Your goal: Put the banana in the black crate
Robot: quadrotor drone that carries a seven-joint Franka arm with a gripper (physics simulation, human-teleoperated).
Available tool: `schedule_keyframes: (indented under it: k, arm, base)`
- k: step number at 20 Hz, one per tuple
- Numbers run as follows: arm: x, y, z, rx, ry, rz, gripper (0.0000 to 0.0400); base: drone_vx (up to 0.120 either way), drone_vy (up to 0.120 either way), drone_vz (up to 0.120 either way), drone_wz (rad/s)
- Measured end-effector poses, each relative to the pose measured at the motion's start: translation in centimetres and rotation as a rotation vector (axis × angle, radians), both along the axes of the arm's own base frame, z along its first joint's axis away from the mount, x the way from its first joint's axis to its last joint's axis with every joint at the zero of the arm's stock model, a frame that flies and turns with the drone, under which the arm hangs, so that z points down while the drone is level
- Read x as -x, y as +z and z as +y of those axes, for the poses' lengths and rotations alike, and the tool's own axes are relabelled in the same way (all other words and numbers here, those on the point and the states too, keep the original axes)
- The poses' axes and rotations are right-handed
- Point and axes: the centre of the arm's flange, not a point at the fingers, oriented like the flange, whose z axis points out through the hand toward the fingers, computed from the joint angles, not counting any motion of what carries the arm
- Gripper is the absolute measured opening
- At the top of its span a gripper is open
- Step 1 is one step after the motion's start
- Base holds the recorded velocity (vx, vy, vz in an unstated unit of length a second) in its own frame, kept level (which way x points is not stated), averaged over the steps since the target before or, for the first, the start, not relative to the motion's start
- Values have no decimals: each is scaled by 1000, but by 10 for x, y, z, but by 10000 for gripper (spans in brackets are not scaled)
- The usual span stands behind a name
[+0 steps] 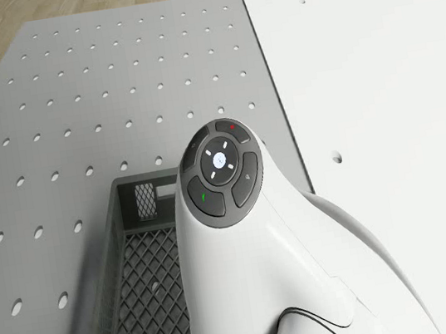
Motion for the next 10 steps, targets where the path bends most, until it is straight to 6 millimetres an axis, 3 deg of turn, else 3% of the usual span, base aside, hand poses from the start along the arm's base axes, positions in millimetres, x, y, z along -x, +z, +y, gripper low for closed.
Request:
schedule_keyframes:
  k: [10]
  arm:
    - [0, 0, 0, 0, 0, 0, 191]
  base:
    - [120, 120, 0, 0]
